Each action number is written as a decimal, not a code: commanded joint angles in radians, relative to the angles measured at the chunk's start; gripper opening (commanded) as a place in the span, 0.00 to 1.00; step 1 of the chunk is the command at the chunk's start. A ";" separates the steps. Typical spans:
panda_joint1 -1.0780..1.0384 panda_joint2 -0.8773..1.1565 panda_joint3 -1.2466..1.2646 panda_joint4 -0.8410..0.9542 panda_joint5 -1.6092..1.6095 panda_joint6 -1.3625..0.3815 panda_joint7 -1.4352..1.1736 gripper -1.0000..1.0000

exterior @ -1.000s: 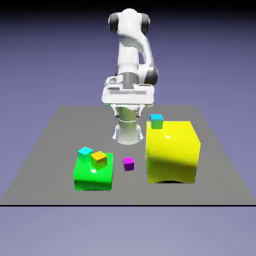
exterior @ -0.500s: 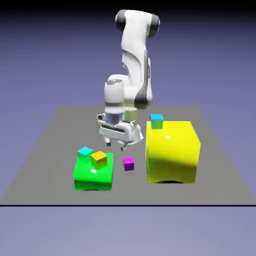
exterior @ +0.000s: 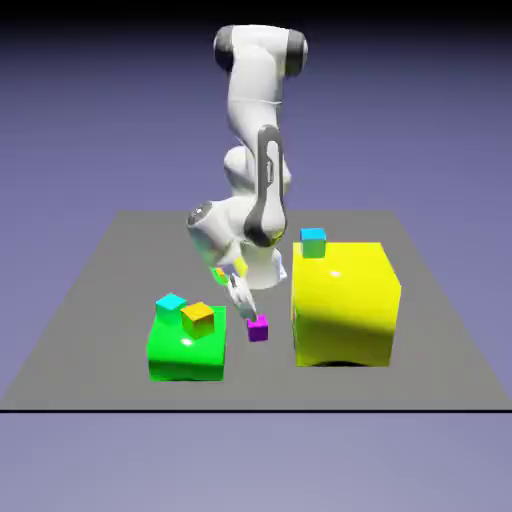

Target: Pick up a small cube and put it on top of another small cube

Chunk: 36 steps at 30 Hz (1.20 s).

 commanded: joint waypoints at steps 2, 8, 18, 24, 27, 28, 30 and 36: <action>0.019 0.072 -0.021 0.003 -0.026 0.068 0.011 0.50; 0.076 0.290 -0.085 0.013 -0.104 0.274 0.044 0.50; 0.015 0.058 -0.017 0.003 -0.021 0.055 0.009 0.00; -0.028 -0.109 0.032 -0.005 0.039 -0.103 -0.016 0.00; -0.025 -0.098 -0.011 0.093 -0.055 -0.231 -0.023 0.00; -0.031 -0.095 -0.023 0.129 -0.089 -0.273 -0.021 0.00; -0.042 -0.089 -0.047 0.202 -0.158 -0.358 -0.019 0.00; -0.116 -0.077 -0.096 0.419 -0.363 -0.581 0.013 0.00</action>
